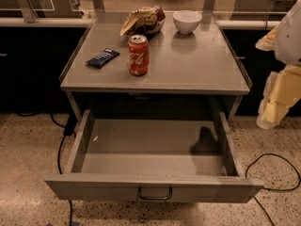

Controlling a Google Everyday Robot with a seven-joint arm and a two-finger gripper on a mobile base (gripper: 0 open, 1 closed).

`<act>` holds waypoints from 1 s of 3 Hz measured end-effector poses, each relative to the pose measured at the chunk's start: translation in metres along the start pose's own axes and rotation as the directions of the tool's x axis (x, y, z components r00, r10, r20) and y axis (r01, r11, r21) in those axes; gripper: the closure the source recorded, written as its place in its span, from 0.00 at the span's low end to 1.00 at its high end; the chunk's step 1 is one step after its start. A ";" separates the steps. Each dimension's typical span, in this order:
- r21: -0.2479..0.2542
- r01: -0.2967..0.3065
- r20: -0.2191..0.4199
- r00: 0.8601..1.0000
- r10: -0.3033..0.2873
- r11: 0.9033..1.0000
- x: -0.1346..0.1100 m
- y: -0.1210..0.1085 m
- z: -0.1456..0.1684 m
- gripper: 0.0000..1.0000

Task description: Place coke can into top drawer

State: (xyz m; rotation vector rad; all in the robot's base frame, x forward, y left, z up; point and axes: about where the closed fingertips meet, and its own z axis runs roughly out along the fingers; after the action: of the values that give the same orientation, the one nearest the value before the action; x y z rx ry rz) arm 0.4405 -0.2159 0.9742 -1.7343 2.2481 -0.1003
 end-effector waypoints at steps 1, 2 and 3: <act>-0.043 0.018 -0.006 1.000 -0.018 0.999 -0.009 0.001 0.015 0.00; -0.068 0.049 0.058 0.997 -0.046 0.996 -0.023 -0.003 0.031 0.00; -0.086 0.081 0.081 0.994 -0.075 0.993 -0.041 -0.008 0.053 0.00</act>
Offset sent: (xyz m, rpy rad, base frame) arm 0.0258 0.0414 -0.0371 0.1323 0.0622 0.1348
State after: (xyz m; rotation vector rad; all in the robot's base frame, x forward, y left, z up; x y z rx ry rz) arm 0.4720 -0.1726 0.9339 -1.8395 2.1608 0.0507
